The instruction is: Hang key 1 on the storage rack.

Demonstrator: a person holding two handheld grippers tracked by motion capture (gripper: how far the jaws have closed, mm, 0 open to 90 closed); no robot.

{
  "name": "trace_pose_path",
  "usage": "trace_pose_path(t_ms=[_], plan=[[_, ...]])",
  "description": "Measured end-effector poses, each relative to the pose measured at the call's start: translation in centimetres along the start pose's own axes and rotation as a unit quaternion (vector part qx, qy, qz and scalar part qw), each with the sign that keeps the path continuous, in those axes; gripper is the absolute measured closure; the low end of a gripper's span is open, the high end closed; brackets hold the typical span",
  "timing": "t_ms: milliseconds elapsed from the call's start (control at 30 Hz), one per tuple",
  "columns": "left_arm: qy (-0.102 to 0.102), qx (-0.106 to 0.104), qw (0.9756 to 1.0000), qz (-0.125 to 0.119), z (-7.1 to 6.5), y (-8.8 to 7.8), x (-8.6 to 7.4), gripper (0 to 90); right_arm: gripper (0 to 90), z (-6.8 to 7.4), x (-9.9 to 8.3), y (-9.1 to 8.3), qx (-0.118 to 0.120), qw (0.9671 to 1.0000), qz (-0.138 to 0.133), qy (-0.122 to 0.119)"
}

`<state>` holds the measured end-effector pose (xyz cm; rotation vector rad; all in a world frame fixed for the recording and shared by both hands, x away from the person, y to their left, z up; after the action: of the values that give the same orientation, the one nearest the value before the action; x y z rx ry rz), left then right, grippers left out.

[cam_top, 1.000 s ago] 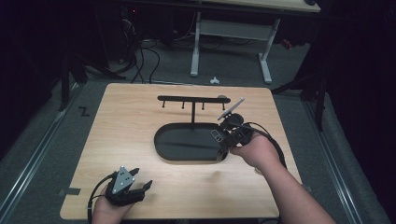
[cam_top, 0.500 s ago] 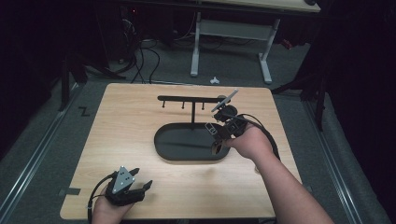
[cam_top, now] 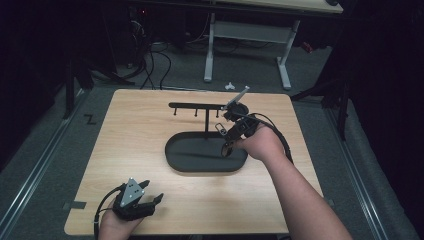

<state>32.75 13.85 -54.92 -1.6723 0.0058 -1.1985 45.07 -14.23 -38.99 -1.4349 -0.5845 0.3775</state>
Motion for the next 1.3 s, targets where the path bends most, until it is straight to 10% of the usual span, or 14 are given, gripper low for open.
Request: trace_pose_path(t_ms=[1300], plan=[[0.001,-0.011,0.9999,-0.004,-0.1,0.0,0.1,33.3,80.7,-1.7,3.8,1.2,-0.027,0.9992,-0.005,0.028]])
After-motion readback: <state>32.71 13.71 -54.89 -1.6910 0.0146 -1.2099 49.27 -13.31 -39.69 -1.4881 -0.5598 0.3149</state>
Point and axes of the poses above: each handheld gripper's, and its own axes: y roughly forward along the jaws, x roughly out of its top, z roughly to its left, the point moved 6 cm from there along y, roughly forward along the jaws, and after that the axes turned 12 degrees about z, right-handed, at the moved point
